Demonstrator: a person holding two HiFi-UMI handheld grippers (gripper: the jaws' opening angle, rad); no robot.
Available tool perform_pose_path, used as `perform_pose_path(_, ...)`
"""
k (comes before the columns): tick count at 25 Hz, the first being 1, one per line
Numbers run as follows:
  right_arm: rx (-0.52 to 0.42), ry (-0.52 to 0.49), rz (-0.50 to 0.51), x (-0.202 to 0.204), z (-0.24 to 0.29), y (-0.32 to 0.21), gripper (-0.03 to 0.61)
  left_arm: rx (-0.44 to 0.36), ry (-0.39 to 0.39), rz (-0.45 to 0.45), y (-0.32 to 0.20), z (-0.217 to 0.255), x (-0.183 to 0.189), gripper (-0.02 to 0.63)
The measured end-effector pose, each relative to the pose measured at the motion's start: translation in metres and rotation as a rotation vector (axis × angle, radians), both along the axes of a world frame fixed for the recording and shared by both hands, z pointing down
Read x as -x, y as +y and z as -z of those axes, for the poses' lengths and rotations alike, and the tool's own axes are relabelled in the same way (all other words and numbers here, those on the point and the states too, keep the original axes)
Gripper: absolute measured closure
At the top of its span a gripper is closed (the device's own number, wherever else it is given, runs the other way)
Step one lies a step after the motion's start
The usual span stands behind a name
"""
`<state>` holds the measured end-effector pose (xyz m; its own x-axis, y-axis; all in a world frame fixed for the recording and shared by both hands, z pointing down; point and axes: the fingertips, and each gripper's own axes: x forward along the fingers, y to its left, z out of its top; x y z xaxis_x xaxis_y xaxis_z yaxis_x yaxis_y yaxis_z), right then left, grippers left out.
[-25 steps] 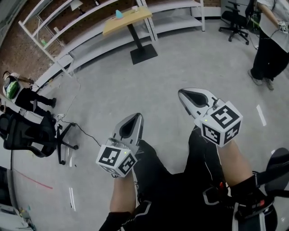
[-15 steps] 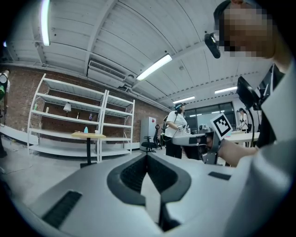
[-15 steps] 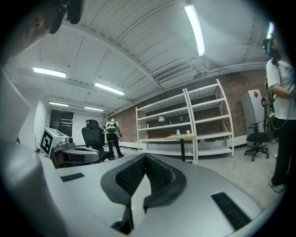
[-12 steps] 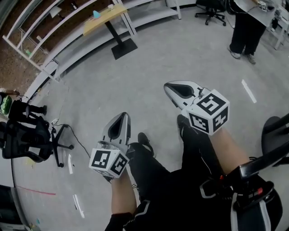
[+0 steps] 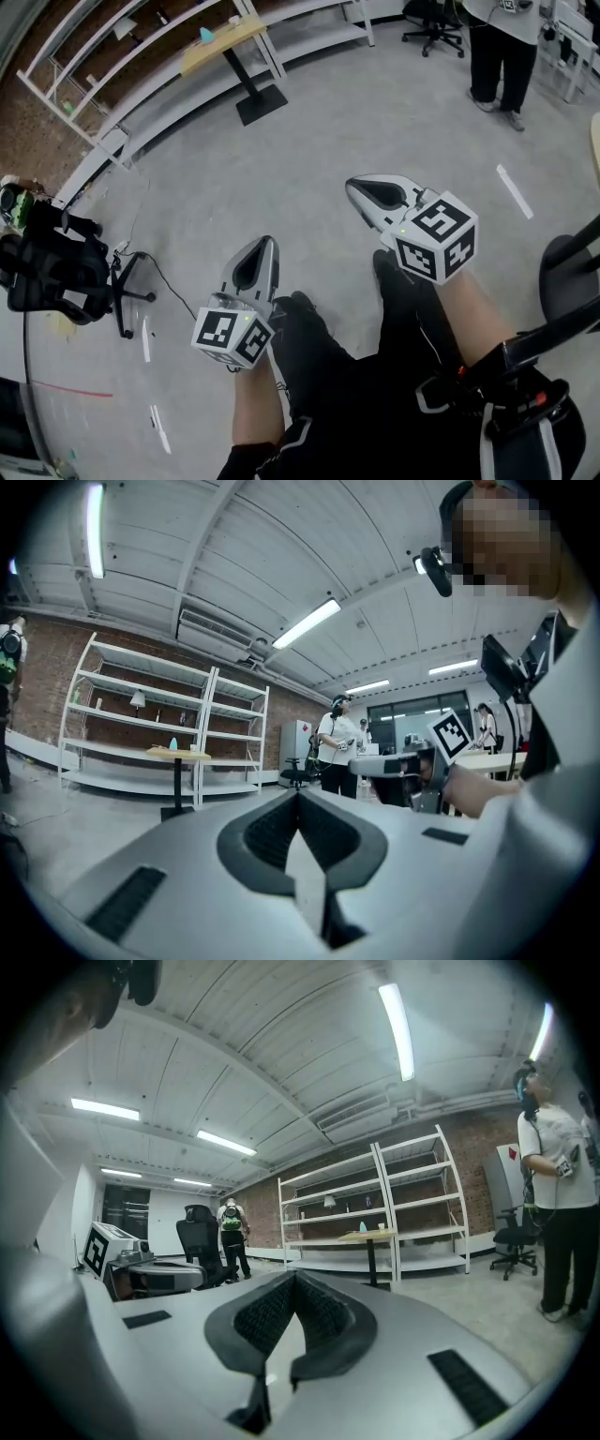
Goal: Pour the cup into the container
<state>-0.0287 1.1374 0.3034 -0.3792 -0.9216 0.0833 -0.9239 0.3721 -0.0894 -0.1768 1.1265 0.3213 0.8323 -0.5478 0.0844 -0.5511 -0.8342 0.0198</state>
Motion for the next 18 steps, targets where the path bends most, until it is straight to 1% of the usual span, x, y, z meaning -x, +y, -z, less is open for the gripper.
perform_pose_path(6, -0.024, -0.020, 0.007, 0.005, 0.010, 0.002, 0.577, -0.013, 0.020, 0.016, -0.005, 0.008, 0.009, 0.612)
perform_pose_path(11, -0.026, -0.011, 0.002, 0.006, 0.011, 0.003, 0.577, 0.004, 0.037, 0.019, -0.007, 0.009, 0.011, 0.612)
perform_pose_path(14, -0.030, -0.006, 0.004, 0.006, 0.014, 0.000, 0.577, -0.002, 0.037, 0.020, -0.010, 0.012, 0.011, 0.612)
perform_pose_path(18, -0.030, 0.000, 0.009, 0.000, 0.010, 0.006, 0.577, -0.002, 0.022, 0.014, -0.004, 0.005, 0.002, 0.612)
